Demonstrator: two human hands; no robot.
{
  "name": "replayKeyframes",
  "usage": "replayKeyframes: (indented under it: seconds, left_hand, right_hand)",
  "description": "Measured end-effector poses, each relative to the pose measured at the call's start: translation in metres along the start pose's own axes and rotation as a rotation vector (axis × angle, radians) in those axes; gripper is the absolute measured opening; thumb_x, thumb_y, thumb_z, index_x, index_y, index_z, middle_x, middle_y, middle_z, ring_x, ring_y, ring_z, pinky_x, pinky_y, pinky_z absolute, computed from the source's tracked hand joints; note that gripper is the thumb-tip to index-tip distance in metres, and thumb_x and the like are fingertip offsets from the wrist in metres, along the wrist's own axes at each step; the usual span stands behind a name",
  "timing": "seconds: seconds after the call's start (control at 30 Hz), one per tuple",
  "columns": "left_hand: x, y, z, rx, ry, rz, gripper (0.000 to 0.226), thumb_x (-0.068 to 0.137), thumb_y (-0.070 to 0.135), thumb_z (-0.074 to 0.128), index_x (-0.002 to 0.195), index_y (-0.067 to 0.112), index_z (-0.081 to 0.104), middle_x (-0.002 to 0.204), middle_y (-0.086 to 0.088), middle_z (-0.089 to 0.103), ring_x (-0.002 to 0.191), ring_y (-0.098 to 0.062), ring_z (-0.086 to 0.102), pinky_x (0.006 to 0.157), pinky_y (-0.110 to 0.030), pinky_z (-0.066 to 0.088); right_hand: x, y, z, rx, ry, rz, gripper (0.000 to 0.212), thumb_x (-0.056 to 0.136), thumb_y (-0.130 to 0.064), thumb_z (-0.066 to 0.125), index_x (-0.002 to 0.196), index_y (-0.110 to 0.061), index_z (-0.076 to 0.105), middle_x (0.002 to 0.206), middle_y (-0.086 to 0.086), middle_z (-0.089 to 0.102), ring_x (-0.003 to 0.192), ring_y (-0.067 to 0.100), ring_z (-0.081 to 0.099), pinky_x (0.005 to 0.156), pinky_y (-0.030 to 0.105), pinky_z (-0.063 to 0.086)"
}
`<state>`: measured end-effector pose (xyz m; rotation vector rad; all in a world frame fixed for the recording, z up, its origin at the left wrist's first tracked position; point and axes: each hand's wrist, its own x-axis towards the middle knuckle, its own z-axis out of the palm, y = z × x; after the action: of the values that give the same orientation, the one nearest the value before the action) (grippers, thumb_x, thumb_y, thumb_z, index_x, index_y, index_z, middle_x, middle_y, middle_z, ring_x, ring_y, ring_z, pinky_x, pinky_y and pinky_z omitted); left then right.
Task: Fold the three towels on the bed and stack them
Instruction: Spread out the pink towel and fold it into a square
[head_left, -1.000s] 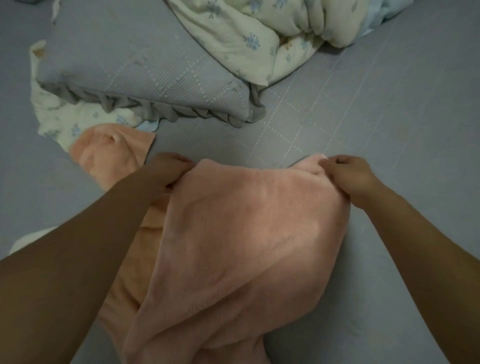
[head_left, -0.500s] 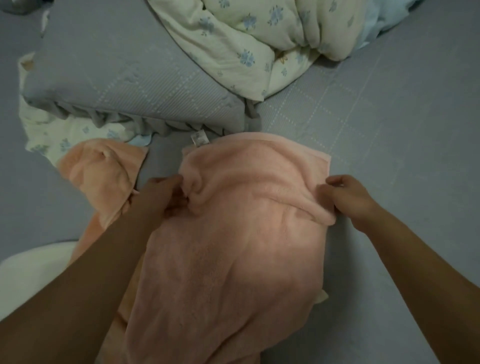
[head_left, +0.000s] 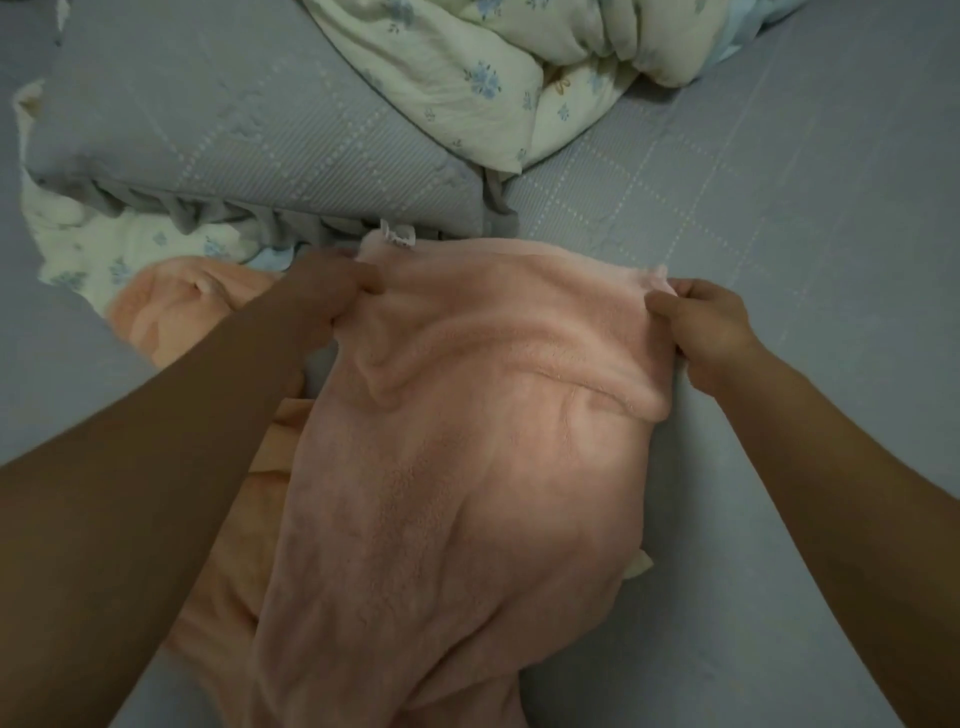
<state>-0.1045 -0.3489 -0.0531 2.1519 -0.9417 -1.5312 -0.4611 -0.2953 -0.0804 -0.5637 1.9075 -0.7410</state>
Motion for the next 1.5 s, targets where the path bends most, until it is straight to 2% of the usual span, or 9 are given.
replayKeyframes:
  seconds: [0.13, 0.4, 0.5, 0.57, 0.77, 0.93, 1.23, 1.33, 1.5]
  left_hand:
    - [-0.039, -0.001, -0.015, 0.019, 0.193, 0.394, 0.015, 0.069, 0.015, 0.061, 0.076, 0.028, 0.061, 0.077, 0.002, 0.061, 0.073, -0.012, 0.057, 0.063, -0.027, 0.047]
    - [-0.151, -0.079, -0.083, -0.178, 0.582, 0.546, 0.013, 0.082, 0.023, 0.056, 0.082, 0.032, 0.065, 0.086, 0.002, 0.068, 0.082, -0.015, 0.064, 0.073, -0.036, 0.055]
    - [-0.195, -0.150, -0.093, 0.090, 0.475, 0.453, 0.011, 0.082, 0.034, 0.058, 0.091, 0.038, 0.063, 0.087, 0.016, 0.067, 0.084, 0.005, 0.063, 0.073, -0.011, 0.049]
    - [-0.220, -0.198, -0.089, 0.236, 0.303, 0.389, 0.014, 0.076, 0.033, 0.060, 0.088, 0.026, 0.062, 0.099, 0.004, 0.065, 0.093, -0.016, 0.063, 0.081, -0.007, 0.041]
    - [-0.229, -0.293, -0.069, 0.468, 0.012, 0.195, 0.045, 0.067, 0.035, 0.060, 0.100, 0.006, 0.070, 0.101, -0.023, 0.066, 0.096, -0.038, 0.062, 0.081, -0.042, 0.047]
    - [-0.220, -0.297, -0.062, 0.189, 0.015, 0.109, 0.051, 0.054, 0.045, 0.058, 0.098, 0.020, 0.068, 0.088, -0.011, 0.070, 0.079, -0.025, 0.064, 0.071, -0.032, 0.049]
    - [-0.235, -0.289, -0.093, -0.077, -0.028, 0.209, 0.032, 0.064, 0.053, 0.068, 0.082, 0.029, 0.079, 0.068, 0.007, 0.075, 0.067, -0.006, 0.069, 0.059, -0.022, 0.053]
    - [-0.250, -0.307, -0.102, -0.216, -0.015, 0.173, 0.026, 0.073, 0.042, 0.076, 0.084, 0.018, 0.080, 0.073, 0.000, 0.073, 0.071, -0.010, 0.067, 0.067, -0.023, 0.057]
    - [-0.271, -0.364, -0.084, -0.159, -0.074, -0.064, 0.031, 0.087, 0.000, 0.067, 0.113, 0.012, 0.057, 0.097, -0.014, 0.064, 0.087, -0.027, 0.058, 0.069, -0.035, 0.049]
  right_hand:
    - [-0.029, -0.011, -0.010, 0.005, -0.011, -0.167, 0.023, 0.074, 0.002, 0.061, 0.073, -0.021, 0.058, 0.074, 0.001, 0.057, 0.073, 0.019, 0.053, 0.062, 0.033, 0.044]
    - [-0.172, 0.015, -0.023, 0.094, -0.079, -0.680, 0.021, 0.082, -0.002, 0.052, 0.071, -0.020, 0.047, 0.070, -0.013, 0.055, 0.068, 0.006, 0.053, 0.060, 0.018, 0.040]
    - [-0.224, 0.075, -0.015, -0.166, -0.200, -0.759, 0.006, 0.077, -0.012, 0.048, 0.072, -0.016, 0.051, 0.077, -0.005, 0.057, 0.072, 0.014, 0.054, 0.064, 0.025, 0.040]
    - [-0.242, 0.125, -0.009, -0.452, -0.268, -0.774, 0.004, 0.072, -0.011, 0.053, 0.072, -0.011, 0.057, 0.081, 0.001, 0.060, 0.078, 0.024, 0.057, 0.068, 0.031, 0.039]
    - [-0.267, 0.216, 0.007, -0.573, -0.223, -0.426, 0.024, 0.076, 0.002, 0.065, 0.094, -0.013, 0.070, 0.112, 0.005, 0.057, 0.101, 0.020, 0.057, 0.090, 0.028, 0.045]
    - [-0.284, 0.226, 0.034, -0.096, 0.082, -0.047, 0.013, 0.082, -0.037, 0.064, 0.075, -0.027, 0.066, 0.074, -0.013, 0.067, 0.073, 0.004, 0.061, 0.068, 0.024, 0.047]
    - [-0.341, 0.212, 0.044, 0.324, 0.275, -0.021, 0.027, 0.077, -0.009, 0.061, 0.101, -0.021, 0.053, 0.072, -0.005, 0.061, 0.059, 0.005, 0.060, 0.049, 0.018, 0.050]
    - [-0.373, 0.237, 0.034, 0.309, 0.289, 0.023, 0.037, 0.076, -0.013, 0.060, 0.112, -0.021, 0.055, 0.078, -0.014, 0.069, 0.069, 0.003, 0.065, 0.056, 0.026, 0.057]
    - [-0.381, 0.296, 0.038, -0.076, 0.146, 0.351, 0.025, 0.086, -0.013, 0.058, 0.110, -0.010, 0.062, 0.104, 0.011, 0.065, 0.095, 0.030, 0.060, 0.081, 0.046, 0.053]
